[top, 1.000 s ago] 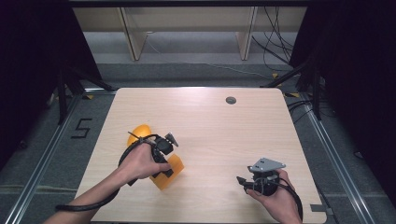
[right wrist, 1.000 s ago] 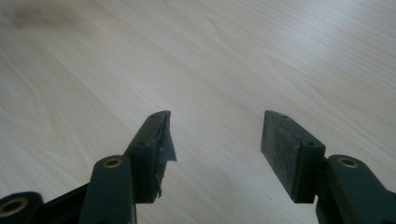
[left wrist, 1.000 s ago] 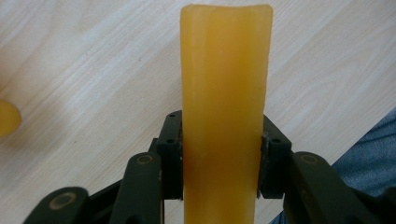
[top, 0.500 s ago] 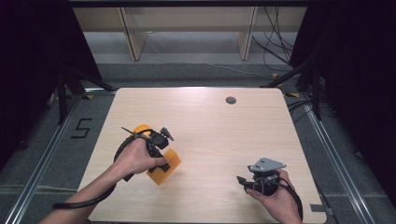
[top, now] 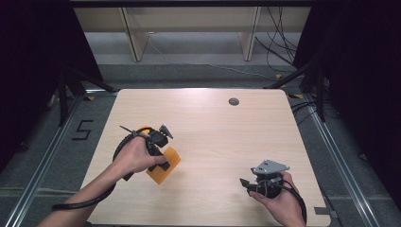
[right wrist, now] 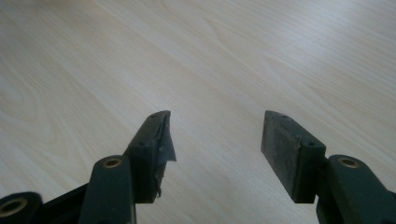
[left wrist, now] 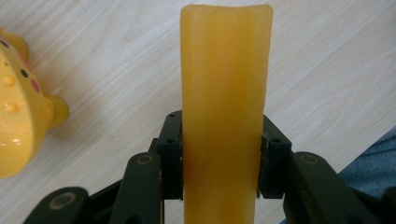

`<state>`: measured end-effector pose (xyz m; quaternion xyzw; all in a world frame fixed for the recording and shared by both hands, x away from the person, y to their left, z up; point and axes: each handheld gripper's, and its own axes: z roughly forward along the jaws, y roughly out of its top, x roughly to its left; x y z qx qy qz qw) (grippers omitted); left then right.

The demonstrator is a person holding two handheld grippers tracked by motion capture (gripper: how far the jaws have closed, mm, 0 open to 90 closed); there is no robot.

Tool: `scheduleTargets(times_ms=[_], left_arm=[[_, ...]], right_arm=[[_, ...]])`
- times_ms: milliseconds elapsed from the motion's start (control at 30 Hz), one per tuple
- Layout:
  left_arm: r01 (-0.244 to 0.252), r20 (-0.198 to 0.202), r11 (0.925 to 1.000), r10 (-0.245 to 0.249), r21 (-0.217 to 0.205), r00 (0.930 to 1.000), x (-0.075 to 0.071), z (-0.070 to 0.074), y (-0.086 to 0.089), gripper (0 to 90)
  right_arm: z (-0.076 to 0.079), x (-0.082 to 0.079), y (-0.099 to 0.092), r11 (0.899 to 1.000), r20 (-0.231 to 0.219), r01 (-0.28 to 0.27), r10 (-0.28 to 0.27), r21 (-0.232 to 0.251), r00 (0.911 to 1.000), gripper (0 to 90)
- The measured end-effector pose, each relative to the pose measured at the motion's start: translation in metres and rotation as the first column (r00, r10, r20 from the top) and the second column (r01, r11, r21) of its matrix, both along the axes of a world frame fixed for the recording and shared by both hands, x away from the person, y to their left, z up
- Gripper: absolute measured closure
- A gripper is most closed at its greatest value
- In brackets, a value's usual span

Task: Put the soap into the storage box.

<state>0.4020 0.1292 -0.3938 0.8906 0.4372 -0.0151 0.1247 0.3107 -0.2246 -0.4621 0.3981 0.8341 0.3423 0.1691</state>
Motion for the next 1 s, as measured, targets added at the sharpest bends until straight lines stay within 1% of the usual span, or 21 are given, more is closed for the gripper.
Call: scheduleTargets(times_ms=[33, 67, 133, 167, 200, 233, 300, 333, 367, 400, 433, 467, 500, 567, 600, 700, 833, 867, 900, 933, 1000], left_arm=[[-0.011, 0.007, 0.9999, 0.011, -0.007, 0.9999, 0.001, 0.0, 0.001, 61.0], [-0.015, 0.005, 0.9999, 0.015, -0.004, 0.9999, 0.002, 0.001, 0.001, 61.1], [-0.027, 0.008, 0.9996, 0.027, -0.01, 0.9996, 0.004, 0.002, 0.003, 61.0], [-0.04, 0.012, 0.9991, 0.04, -0.01, 0.9991, 0.005, 0.004, 0.005, 61.0], [-0.039, 0.012, 0.9992, 0.039, -0.006, 0.9992, 0.007, 0.004, 0.006, 61.0], [-0.048, 0.019, 0.9988, 0.048, -0.012, 0.9987, 0.007, 0.004, 0.007, 61.0], [-0.049, 0.019, 0.9988, 0.049, -0.004, 0.9986, 0.008, 0.006, 0.008, 61.1], [-0.053, 0.021, 0.9986, 0.053, -0.005, 0.9984, 0.009, 0.006, 0.009, 61.0], [-0.053, 0.021, 0.9986, 0.053, -0.006, 0.9984, 0.01, 0.007, 0.01, 61.0], [-0.058, 0.021, 0.9983, 0.059, -0.006, 0.9981, 0.01, 0.007, 0.011, 61.0], [-0.062, 0.026, 0.9981, 0.062, -0.009, 0.9978, 0.01, 0.007, 0.011, 61.1], [-0.059, 0.023, 0.9983, 0.059, -0.005, 0.998, 0.011, 0.008, 0.012, 61.0], [-0.063, 0.027, 0.9979, 0.064, -0.011, 0.9976, 0.011, 0.007, 0.012, 61.0], [-0.067, 0.021, 0.9977, 0.067, -0.01, 0.9975, 0.013, 0.009, 0.014, 61.0], [-0.065, 0.02, 0.9978, 0.065, -0.007, 0.9976, 0.014, 0.01, 0.015, 61.1], [-0.072, 0.024, 0.9973, 0.073, -0.008, 0.9971, 0.015, 0.011, 0.016, 61.0], [-0.09, 0.031, 0.9958, 0.09, -0.019, 0.9955, 0.018, 0.012, 0.018, 61.0], [-0.093, 0.029, 0.9955, 0.094, -0.016, 0.9952, 0.018, 0.013, 0.018, 61.0], [-0.086, 0.024, 0.9962, 0.086, -0.012, 0.996, 0.019, 0.014, 0.019, 61.0], [-0.093, 0.031, 0.9955, 0.094, -0.015, 0.9951, 0.02, 0.014, 0.02, 61.1], [-0.101, 0.034, 0.9948, 0.101, -0.013, 0.9943, 0.022, 0.016, 0.021, 61.0]], right_arm=[[-0.001, 0.001, -0.001, 1.0, 0.017, -0.01, 0.01, -0.007, 0.9998, 43.1], [0.0, 0.002, -0.002, 1.0, 0.021, -0.022, 0.023, -0.019, 0.9995, 43.1], [0.0, 0.002, -0.002, 1.0, 0.016, -0.018, 0.018, -0.016, 0.9997, 43.1], [0.0, 0.0, 0.0, 1.0, -0.003, -0.003, 0.003, -0.006, 1.0, 43.1], [0.0, 0.0, 0.0, 1.0, -0.003, 0.001, -0.001, -0.003, 1.0, 43.1], [0.0, 0.002, -0.002, 1.0, 0.02, -0.021, 0.022, -0.018, 0.9996, 43.1], [0.0, 0.001, -0.002, 1.0, 0.016, -0.017, 0.018, -0.015, 0.9997, 43.1], [0.0, 0.001, -0.001, 1.0, 0.007, -0.007, 0.007, -0.006, 1.0, 43.1], [0.0, 0.001, -0.001, 1.0, 0.009, -0.009, 0.009, -0.006, 0.9999, 43.1], [-0.001, 0.002, -0.002, 1.0, 0.022, -0.016, 0.017, -0.013, 0.9996, 43.1], [0.001, 0.0, -0.001, 1.0, 0.0, -0.003, 0.003, -0.003, 1.0, 43.1], [0.0, 0.001, -0.001, 1.0, 0.002, -0.005, 0.005, -0.006, 1.0, 43.1], [0.0, 0.001, -0.001, 1.0, 0.009, -0.011, 0.012, -0.012, 0.9999, 43.1], [0.001, 0.001, -0.001, 1.0, 0.009, -0.01, 0.01, -0.008, 0.9999, 43.1], [0.0, 0.002, -0.002, 1.0, 0.027, -0.019, 0.02, -0.018, 0.9994, 43.1], [0.0, 0.002, -0.002, 1.0, 0.029, -0.021, 0.021, -0.019, 0.9993, 43.1], [0.0, 0.002, -0.002, 1.0, 0.029, -0.021, 0.021, -0.018, 0.9993, 43.1], [0.0, 0.001, -0.001, 1.0, 0.009, -0.007, 0.007, -0.006, 0.9999, 43.1], [0.0, 0.001, -0.001, 1.0, 0.009, -0.007, 0.007, -0.006, 0.9999, 43.1], [0.0, 0.001, -0.001, 1.0, 0.009, -0.007, 0.007, -0.006, 0.9999, 43.1], [0.0, 0.002, -0.002, 1.0, 0.029, -0.02, 0.021, -0.018, 0.9994, 43.1]])
